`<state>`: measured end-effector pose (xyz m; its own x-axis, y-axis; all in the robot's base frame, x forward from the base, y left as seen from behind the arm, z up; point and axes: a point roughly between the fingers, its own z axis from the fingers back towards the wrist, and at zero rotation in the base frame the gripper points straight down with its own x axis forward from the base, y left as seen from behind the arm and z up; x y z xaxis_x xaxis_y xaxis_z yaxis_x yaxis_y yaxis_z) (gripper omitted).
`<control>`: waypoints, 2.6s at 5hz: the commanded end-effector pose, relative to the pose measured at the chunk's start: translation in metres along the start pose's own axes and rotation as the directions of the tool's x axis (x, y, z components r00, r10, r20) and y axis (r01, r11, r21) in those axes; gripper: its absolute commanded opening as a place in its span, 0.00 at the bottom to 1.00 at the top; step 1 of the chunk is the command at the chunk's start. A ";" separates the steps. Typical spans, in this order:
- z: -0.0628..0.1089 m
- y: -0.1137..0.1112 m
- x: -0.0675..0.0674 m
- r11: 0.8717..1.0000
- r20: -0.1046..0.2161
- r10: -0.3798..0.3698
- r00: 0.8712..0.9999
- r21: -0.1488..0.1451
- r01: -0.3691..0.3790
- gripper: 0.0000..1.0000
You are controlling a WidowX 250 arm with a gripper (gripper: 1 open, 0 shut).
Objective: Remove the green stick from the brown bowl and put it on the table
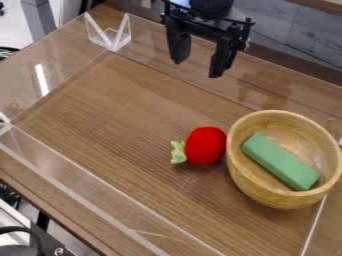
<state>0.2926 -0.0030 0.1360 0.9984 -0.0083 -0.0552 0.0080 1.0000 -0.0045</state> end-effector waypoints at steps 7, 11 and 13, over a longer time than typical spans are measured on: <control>-0.059 -0.135 -0.023 0.590 -0.054 0.795 0.605 -0.168 -0.790 1.00; -0.088 -0.122 0.006 0.386 -0.086 0.909 0.408 -0.200 -0.901 0.00; -0.075 -0.115 0.009 0.298 -0.103 0.939 0.327 -0.227 -0.927 0.00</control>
<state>0.2891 -0.1204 0.0410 0.3406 0.9317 -0.1263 -0.9381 0.3280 -0.1110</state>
